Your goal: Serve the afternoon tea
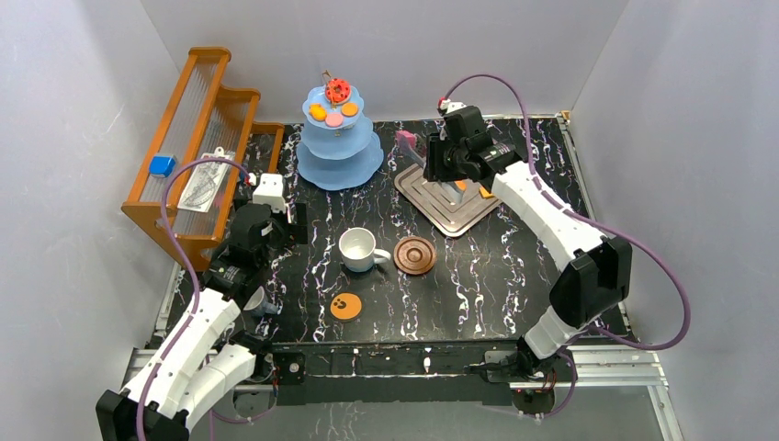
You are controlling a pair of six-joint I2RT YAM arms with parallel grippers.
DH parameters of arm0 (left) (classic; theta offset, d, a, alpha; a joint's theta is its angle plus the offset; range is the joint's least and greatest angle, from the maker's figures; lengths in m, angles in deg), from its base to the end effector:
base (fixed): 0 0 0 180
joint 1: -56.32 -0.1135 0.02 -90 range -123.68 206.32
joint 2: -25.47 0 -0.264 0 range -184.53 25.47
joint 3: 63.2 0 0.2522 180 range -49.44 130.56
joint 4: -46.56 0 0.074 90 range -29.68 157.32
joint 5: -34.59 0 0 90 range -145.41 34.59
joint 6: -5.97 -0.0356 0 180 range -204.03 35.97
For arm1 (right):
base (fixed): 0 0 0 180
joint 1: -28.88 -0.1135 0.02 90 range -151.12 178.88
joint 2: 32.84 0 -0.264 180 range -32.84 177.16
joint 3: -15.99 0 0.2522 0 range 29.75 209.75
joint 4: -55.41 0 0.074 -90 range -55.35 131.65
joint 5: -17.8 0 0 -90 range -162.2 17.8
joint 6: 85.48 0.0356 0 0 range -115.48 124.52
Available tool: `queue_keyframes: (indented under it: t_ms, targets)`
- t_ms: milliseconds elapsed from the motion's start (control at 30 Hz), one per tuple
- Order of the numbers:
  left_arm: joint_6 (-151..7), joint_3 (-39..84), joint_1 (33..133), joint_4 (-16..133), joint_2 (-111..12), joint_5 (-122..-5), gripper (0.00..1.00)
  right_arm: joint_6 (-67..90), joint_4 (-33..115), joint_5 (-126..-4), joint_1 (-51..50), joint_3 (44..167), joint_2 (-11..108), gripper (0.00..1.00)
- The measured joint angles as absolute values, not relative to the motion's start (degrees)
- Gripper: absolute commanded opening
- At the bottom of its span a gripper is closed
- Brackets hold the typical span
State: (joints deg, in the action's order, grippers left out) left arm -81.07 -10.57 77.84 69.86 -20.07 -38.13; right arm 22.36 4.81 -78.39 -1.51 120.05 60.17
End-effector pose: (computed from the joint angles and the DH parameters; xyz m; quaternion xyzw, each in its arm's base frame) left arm 0.1798 -0.0595 0.3029 0.0385 0.7949 -0.0084 0.6055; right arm 0.3174 0.1817 0.3558 -0.0759 0.9004 0.1293 0.4084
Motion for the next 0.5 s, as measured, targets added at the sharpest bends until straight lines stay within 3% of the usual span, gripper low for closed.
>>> queue_keyframes:
  t_ms: [233, 500]
  targets:
    - [-81.1, -10.6, 77.8, 69.8, -19.8, -37.6, 0.98, 22.8, 14.0, -71.5, -2.8, 116.2, 58.7, 0.39]
    - [-81.3, -10.6, 77.8, 69.9, -19.7, -37.5, 0.98, 23.7, 20.4, -67.2, -3.8, 117.8, 64.9, 0.4]
